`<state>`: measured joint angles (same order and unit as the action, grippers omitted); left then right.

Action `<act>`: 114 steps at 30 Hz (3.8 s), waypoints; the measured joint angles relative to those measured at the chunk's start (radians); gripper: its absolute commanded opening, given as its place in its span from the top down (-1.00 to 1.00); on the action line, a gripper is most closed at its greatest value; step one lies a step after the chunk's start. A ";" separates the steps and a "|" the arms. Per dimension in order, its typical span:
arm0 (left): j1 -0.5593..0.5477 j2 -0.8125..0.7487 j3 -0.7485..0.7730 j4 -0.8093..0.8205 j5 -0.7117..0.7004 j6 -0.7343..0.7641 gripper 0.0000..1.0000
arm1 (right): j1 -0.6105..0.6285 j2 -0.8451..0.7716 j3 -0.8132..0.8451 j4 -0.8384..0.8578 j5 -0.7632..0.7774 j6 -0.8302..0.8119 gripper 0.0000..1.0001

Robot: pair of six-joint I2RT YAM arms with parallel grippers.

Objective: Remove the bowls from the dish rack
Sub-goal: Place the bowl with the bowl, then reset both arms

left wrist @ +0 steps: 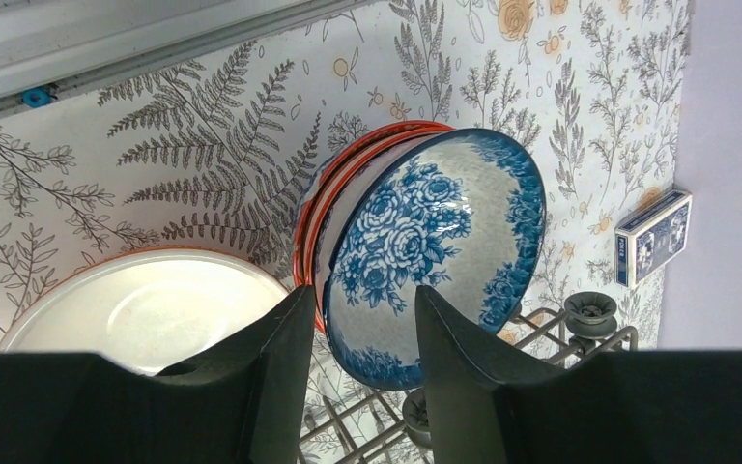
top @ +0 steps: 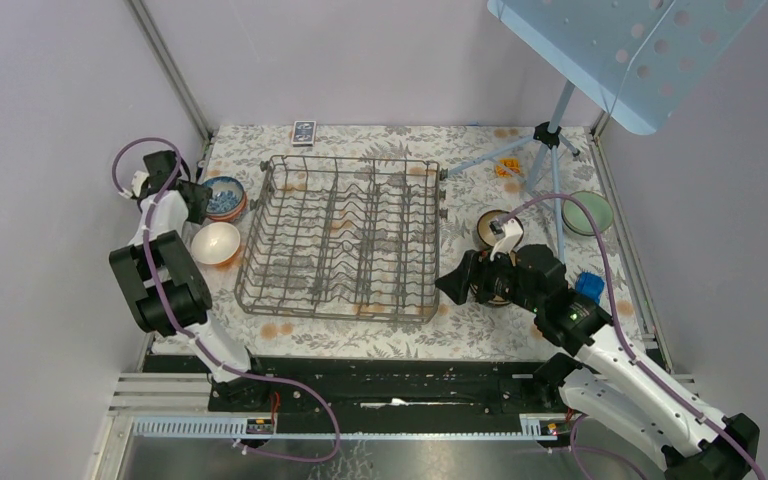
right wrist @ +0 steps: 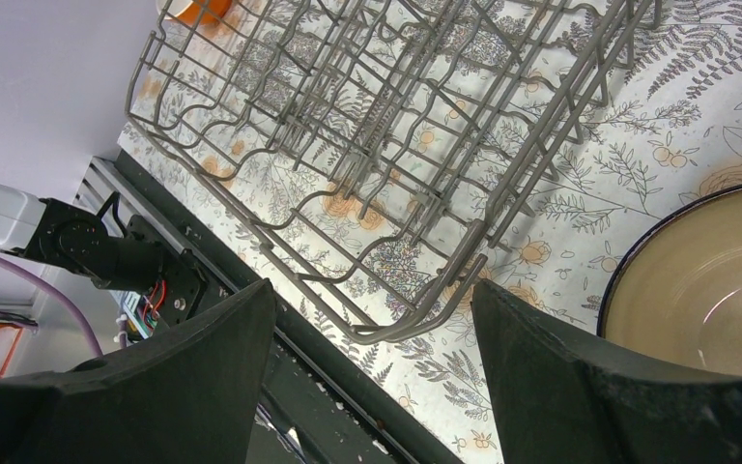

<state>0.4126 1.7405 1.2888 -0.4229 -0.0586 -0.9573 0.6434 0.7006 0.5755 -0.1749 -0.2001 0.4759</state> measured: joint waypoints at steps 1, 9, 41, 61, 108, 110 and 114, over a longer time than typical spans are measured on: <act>0.000 -0.005 0.000 0.000 -0.003 0.002 0.08 | 0.000 -0.002 -0.001 0.000 0.000 0.000 -0.63; 0.000 -0.024 0.001 -0.005 -0.061 0.027 0.38 | 0.000 -0.019 -0.008 -0.001 0.000 0.000 -0.63; -0.002 -0.001 0.011 -0.023 -0.071 0.044 0.04 | 0.000 -0.019 -0.012 -0.001 0.008 -0.008 -0.68; -0.596 -0.530 -0.134 0.108 -0.183 0.267 -0.98 | 0.000 -0.056 0.059 -0.067 0.139 -0.069 -0.87; -0.982 -0.824 -0.500 -0.093 -0.248 0.375 -0.97 | 0.003 0.849 0.460 -0.151 0.464 0.045 0.11; -0.982 -0.822 -0.500 -0.094 -0.246 0.372 -0.98 | 0.003 0.860 0.465 -0.156 0.463 0.047 0.19; -0.982 -0.821 -0.500 -0.094 -0.241 0.372 -0.97 | 0.003 0.866 0.468 -0.156 0.464 0.049 0.22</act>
<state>-0.5697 0.9195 0.7891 -0.5171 -0.2996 -0.5850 0.6460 1.5665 1.0431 -0.3309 0.2638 0.5247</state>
